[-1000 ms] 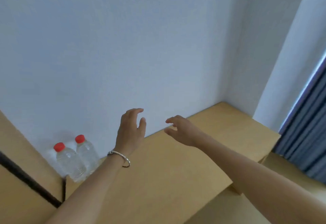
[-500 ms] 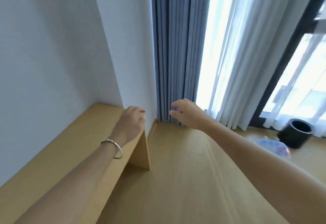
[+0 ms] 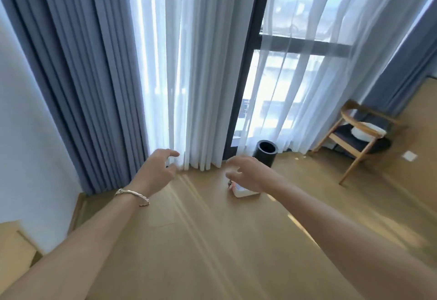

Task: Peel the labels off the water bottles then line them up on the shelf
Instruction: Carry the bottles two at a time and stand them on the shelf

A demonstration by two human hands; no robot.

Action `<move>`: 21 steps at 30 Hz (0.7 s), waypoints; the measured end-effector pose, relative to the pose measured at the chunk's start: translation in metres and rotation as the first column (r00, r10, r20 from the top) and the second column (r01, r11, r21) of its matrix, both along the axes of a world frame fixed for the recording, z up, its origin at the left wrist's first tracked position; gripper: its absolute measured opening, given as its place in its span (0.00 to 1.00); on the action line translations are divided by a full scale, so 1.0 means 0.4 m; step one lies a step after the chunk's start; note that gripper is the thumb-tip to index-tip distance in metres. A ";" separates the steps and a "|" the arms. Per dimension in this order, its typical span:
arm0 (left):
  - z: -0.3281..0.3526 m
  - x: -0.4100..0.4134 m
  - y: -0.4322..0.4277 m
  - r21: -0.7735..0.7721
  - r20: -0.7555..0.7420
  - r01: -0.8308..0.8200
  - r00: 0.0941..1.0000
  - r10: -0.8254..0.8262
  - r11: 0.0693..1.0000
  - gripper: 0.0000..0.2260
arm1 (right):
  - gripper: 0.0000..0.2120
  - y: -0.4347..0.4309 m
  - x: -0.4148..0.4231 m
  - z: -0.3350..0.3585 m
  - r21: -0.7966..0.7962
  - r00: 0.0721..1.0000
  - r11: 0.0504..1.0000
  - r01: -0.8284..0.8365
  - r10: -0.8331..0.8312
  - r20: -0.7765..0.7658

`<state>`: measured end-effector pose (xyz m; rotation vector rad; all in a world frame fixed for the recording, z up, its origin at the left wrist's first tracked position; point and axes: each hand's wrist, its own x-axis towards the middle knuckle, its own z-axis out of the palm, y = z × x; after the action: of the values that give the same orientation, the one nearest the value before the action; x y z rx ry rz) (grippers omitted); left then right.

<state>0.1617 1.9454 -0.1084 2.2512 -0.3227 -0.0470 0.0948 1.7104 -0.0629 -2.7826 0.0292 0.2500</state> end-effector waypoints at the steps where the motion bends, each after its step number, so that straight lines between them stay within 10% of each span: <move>1: 0.002 0.040 -0.024 -0.018 -0.002 0.013 1.000 -0.013 1.000 0.13 | 0.20 -0.027 0.029 -0.001 0.006 0.999 0.999 0.039 -0.039 0.004; 10: 0.008 0.242 -0.249 -0.043 -0.030 0.143 0.989 -0.145 0.989 0.14 | 0.09 -0.167 0.206 -0.047 0.058 0.986 0.984 0.168 -0.169 0.000; 21: 0.025 0.411 -0.505 -0.025 -0.023 0.119 0.993 -0.120 0.993 0.14 | 0.23 -0.399 0.446 -0.105 0.127 0.996 0.987 0.094 -0.094 -0.003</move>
<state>0.3263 1.7435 -0.0984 2.2042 -0.4427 -0.1328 0.2733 1.5508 -0.1049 -2.6466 0.1388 0.2158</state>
